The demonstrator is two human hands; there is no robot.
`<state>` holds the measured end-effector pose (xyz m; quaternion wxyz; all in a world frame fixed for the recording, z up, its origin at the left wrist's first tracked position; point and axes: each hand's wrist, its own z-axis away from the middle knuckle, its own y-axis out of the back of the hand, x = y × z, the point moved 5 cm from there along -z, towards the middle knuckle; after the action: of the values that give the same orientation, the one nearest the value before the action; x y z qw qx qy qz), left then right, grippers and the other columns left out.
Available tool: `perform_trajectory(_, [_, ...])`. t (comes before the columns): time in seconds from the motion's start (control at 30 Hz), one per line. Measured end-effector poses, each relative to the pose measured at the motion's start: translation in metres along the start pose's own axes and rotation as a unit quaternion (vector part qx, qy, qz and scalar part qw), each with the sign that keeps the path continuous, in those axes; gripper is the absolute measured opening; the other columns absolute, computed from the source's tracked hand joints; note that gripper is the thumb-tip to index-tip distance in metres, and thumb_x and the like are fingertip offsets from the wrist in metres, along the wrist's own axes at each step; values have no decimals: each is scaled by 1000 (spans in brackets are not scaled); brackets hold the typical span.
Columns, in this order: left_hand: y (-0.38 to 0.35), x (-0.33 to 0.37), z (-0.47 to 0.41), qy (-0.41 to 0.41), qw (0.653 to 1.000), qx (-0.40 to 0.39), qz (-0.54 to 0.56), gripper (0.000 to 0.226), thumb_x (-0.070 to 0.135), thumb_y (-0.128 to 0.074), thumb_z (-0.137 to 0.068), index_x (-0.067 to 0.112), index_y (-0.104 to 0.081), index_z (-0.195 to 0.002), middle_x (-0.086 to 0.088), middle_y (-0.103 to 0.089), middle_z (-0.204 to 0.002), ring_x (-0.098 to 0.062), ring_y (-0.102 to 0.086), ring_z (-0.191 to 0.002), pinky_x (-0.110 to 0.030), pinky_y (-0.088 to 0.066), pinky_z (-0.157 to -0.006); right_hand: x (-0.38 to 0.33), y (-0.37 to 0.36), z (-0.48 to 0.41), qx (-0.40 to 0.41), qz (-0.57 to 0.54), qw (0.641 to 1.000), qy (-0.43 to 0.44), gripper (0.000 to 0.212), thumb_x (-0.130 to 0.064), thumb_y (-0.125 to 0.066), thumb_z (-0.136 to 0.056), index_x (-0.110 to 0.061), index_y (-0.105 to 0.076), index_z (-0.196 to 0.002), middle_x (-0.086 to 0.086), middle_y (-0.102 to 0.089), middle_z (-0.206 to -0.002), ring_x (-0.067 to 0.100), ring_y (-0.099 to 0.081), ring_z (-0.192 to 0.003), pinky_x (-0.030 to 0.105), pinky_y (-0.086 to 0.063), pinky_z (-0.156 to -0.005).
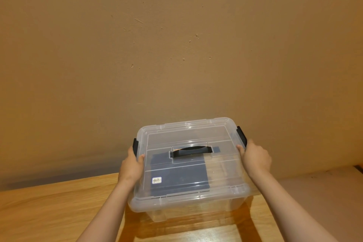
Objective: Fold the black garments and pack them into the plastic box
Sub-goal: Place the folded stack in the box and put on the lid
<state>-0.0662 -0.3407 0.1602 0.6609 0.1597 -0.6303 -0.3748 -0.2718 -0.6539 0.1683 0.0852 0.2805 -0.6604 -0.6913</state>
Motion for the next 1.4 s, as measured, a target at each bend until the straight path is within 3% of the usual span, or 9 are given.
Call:
perform_trajectory(0.13, [-1, 1, 1, -9, 1000, 6, 5, 46, 22, -42, -103, 12, -31, -146, -17, -59, -127, -37, -58, -112, -43, -46, -84, -2, 1, 0, -1, 20, 1000, 5, 36, -39, -38, -102, -8, -51, -113, 11, -66, -91, 26, -47, -69, 31, -33, -53])
perform_trajectory(0.33, [-1, 0, -1, -10, 1000, 4, 10, 47, 22, -42, -103, 12, -29, -147, -17, -58, -129, -37, -58, -114, -41, -45, -83, -3, -9, -5, -26, -35, 998, 46, 50, -33, -36, -103, -14, -28, -148, 14, -68, -100, 35, -63, -91, 33, -42, -61])
perform_trajectory(0.7, [-3, -7, 2, 3, 1000, 11, -4, 46, 24, -41, -103, 10, -29, -145, -18, -59, -126, -38, -58, -112, -44, -47, -85, -7, -8, -9, -39, -17, 996, 81, 50, -31, -33, -103, -10, -25, -148, 12, -67, -102, 32, -63, -89, 32, -38, -59])
perform_trajectory(0.83, [0, -6, 6, -8, 1000, 15, -26, 46, 26, -42, -103, 9, -32, -144, -17, -55, -132, -36, -56, -116, -43, -47, -85, -9, -7, -4, -27, 20, 997, 74, 46, -32, -33, -103, -10, -30, -143, 12, -59, -118, 30, -61, -98, 32, -38, -62])
perform_trajectory(0.93, [3, -2, 8, -34, 992, 35, -117, 59, 33, -39, -103, 7, -20, -152, -15, -35, -152, -34, -40, -135, -46, -42, -102, -12, -3, 0, -13, 10, 996, 93, 45, -25, -38, -102, -10, -31, -143, 11, -48, -138, 28, -50, -121, 36, -43, -84])
perform_trajectory(1.07, [1, 15, 25, -135, 965, 81, -211, 60, 37, -33, -103, 10, -17, -154, -7, -19, -161, -23, -18, -148, -37, -19, -118, -19, 3, 12, 24, 5, 989, 145, 50, -26, -40, -100, -11, -30, -147, 8, -33, -153, 23, -27, -142, 37, -24, -115])
perform_trajectory(1.27, [-22, 31, 57, -220, 948, 53, -225, 62, 43, -29, -104, 17, -9, -156, 0, -9, -163, -15, -3, -150, -30, 1, -119, -53, 5, 54, 7, -16, 971, 237, 53, -34, -33, -103, -13, -24, -151, 5, -18, -160, 19, -8, -149, 33, -5, -120])
perform_trajectory(1.4, [-38, 27, 77, -220, 941, -4, -257, 65, 52, -25, -102, 21, -5, -156, 3, -2, -164, -14, 5, -150, -33, 3, -121, -77, -8, 87, -66, -49, 961, 265, 57, -44, -29, -103, -19, -19, -153, 1, -11, -162, 18, -1, -149, 36, -1, -121])
